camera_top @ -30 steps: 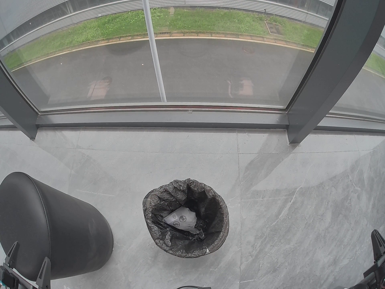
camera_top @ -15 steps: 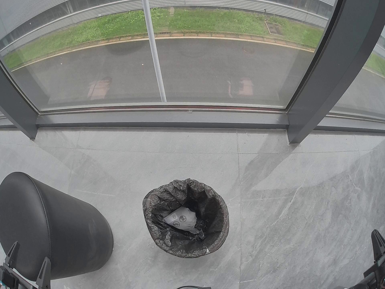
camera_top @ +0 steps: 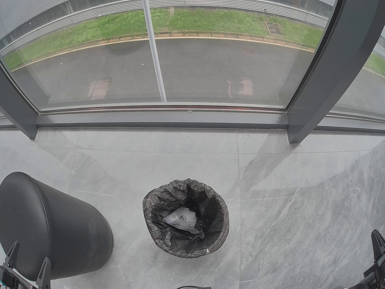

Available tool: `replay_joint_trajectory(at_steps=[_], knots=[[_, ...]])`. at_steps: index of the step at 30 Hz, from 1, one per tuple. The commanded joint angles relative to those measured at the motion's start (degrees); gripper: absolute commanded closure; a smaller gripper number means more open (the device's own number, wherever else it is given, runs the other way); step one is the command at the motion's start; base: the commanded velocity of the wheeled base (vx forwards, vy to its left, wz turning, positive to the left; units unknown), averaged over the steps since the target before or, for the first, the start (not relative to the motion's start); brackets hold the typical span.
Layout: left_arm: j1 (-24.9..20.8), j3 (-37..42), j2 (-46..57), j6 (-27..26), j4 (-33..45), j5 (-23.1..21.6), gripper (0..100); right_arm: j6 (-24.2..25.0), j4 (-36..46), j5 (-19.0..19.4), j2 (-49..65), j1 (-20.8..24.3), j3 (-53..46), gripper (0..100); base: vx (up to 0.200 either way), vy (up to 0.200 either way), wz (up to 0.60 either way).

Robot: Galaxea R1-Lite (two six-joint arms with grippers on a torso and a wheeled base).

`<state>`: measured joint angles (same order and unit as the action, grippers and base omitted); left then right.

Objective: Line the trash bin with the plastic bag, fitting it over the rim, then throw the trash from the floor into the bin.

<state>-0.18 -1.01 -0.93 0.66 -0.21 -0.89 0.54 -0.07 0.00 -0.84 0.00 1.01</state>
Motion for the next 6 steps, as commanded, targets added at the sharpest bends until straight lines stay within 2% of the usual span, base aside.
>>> replay_joint_trajectory(at_steps=[1,6], knots=[[0.01,1.01,0.93,-0.04,0.03,0.01,0,0.17,-0.01,-0.09,0.67,0.00,-1.01,100,0.000,0.000,0.00],[0.01,1.01,0.93,-0.04,-0.06,0.01,0,0.61,-0.01,-0.18,0.58,0.00,-0.92,100,0.000,0.000,0.00]])
